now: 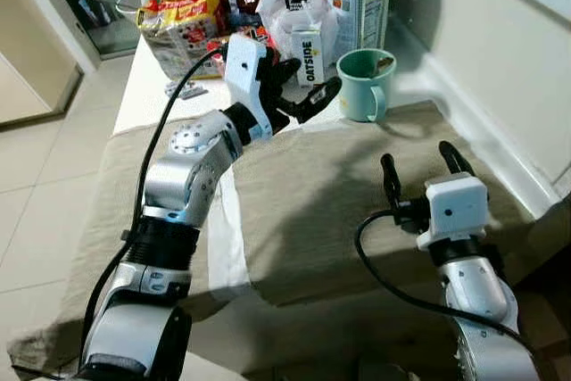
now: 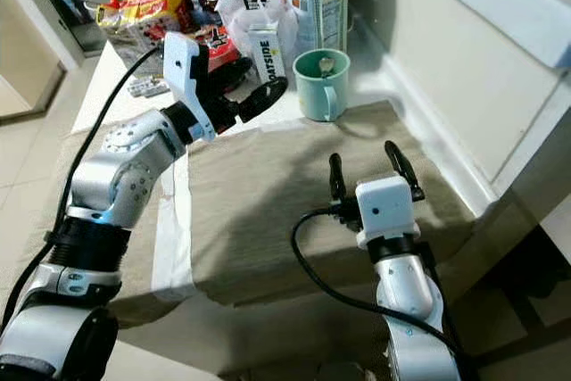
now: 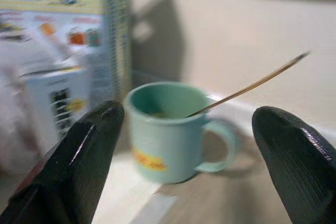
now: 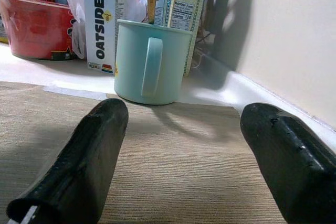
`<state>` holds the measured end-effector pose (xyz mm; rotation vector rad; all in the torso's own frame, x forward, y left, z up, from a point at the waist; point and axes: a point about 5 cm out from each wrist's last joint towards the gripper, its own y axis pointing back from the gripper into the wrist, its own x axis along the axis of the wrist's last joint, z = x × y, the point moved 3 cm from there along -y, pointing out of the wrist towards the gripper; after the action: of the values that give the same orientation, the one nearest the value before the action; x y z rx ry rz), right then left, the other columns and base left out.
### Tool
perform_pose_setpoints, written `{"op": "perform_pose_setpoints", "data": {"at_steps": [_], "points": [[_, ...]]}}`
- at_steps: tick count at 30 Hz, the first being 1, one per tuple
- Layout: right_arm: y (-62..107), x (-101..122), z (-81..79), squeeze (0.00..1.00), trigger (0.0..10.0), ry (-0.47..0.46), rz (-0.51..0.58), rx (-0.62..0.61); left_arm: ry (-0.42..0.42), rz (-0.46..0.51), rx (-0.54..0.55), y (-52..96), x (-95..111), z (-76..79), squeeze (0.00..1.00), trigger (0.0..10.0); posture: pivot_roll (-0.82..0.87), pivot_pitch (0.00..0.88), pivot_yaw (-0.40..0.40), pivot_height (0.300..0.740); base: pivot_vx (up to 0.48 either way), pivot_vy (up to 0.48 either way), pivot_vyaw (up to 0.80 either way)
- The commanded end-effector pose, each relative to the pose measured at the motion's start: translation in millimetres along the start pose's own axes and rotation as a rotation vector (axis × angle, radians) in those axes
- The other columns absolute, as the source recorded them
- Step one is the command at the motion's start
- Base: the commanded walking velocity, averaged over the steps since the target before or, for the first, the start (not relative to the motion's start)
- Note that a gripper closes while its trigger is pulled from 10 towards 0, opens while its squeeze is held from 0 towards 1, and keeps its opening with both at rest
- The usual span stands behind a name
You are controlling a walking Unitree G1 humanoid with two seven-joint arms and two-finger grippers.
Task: Setting the table
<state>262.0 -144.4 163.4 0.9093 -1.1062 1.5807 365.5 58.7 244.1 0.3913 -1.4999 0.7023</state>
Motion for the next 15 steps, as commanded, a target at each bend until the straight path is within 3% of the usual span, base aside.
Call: {"op": "perform_pose_setpoints", "data": {"at_steps": [1,6,15], "points": [[-1.8,-6.2,-5.0,0.00,10.0,-0.009,-0.022,0.020,0.000,0.002,-0.051,0.2,6.4,9.6,0.00,10.0,-0.26,0.069,0.179,0.740,0.000,0.000,0.00],[-3.8,-7.2,-3.9,0.00,10.0,-0.006,-0.018,0.017,0.006,0.001,-0.104,-0.6,7.0,22.2,0.00,10.0,-0.26,0.060,0.178,0.740,0.000,0.000,0.00],[-2.5,-6.0,-2.1,0.00,10.0,0.001,-0.011,0.015,0.005,-0.002,-0.131,-11.7,6.0,28.3,0.00,10.0,-0.28,0.064,0.187,0.740,0.000,0.000,0.00]]}}
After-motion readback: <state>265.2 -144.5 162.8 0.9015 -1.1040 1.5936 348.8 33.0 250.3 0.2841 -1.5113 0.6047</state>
